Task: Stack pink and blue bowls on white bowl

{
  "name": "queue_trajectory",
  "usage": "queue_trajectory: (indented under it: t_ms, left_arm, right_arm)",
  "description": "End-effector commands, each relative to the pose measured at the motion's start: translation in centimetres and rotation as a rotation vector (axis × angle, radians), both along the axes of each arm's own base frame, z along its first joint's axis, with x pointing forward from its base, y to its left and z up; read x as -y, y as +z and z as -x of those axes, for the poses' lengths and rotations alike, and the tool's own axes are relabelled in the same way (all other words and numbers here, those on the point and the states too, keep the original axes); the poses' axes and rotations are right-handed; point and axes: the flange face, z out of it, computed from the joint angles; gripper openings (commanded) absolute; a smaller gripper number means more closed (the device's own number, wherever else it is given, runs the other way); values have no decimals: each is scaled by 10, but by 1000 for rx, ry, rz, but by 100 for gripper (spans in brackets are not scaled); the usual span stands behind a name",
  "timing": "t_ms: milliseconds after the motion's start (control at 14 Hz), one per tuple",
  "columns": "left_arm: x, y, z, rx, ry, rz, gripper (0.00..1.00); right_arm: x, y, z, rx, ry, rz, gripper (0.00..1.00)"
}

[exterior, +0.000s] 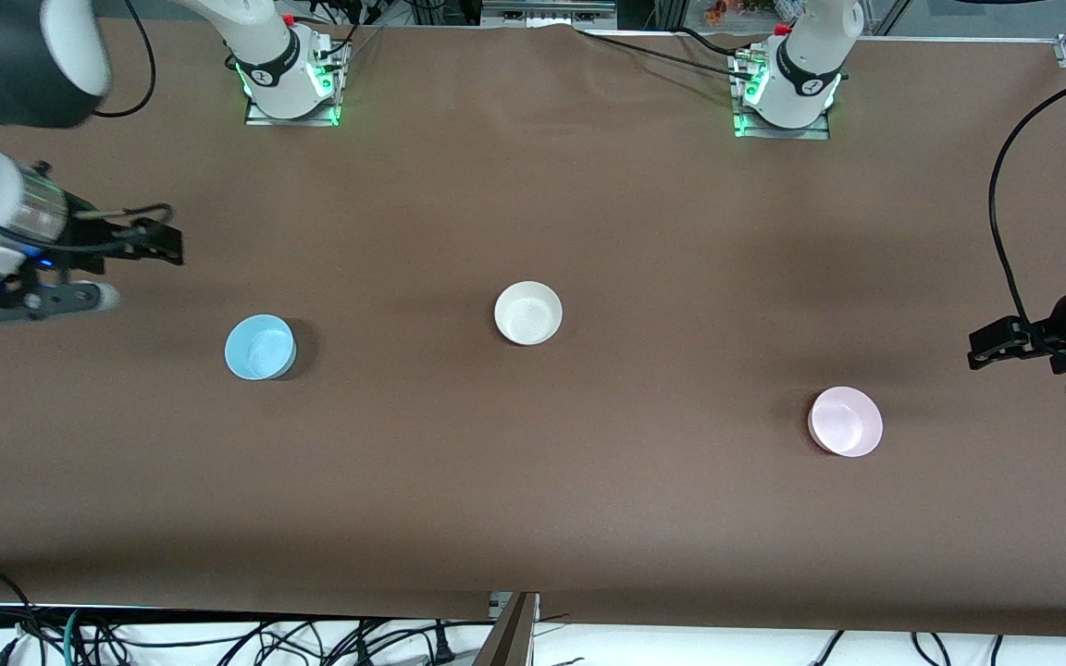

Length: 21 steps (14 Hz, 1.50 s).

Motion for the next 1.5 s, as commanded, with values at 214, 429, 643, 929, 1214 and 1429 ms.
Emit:
queue_trajectory:
  t_ms: [214,429,643,929,1214,1429]
  left_arm:
    - [-24,-54,-19,6,11,13,100]
    - [-31,-106,-31,12,19,28,100]
    - [-34,-165,-35,-10,46,49,100]
    - [-27,-235,-19,49,82,65,100]
    - [-25,-281,-17,73,69,71,99]
    - [-22,-303,-8,67,68,29,96]
  right_arm:
    - [34,49,36,37,8,61,100]
    - [29,52,43,16,-2,78,100]
    - [28,48,43,-16,-10,75,100]
    - [31,44,41,-22,-15,76,100]
    - [31,43,38,-16,-14,76,100]
    - [32,41,34,-18,-10,75,100]
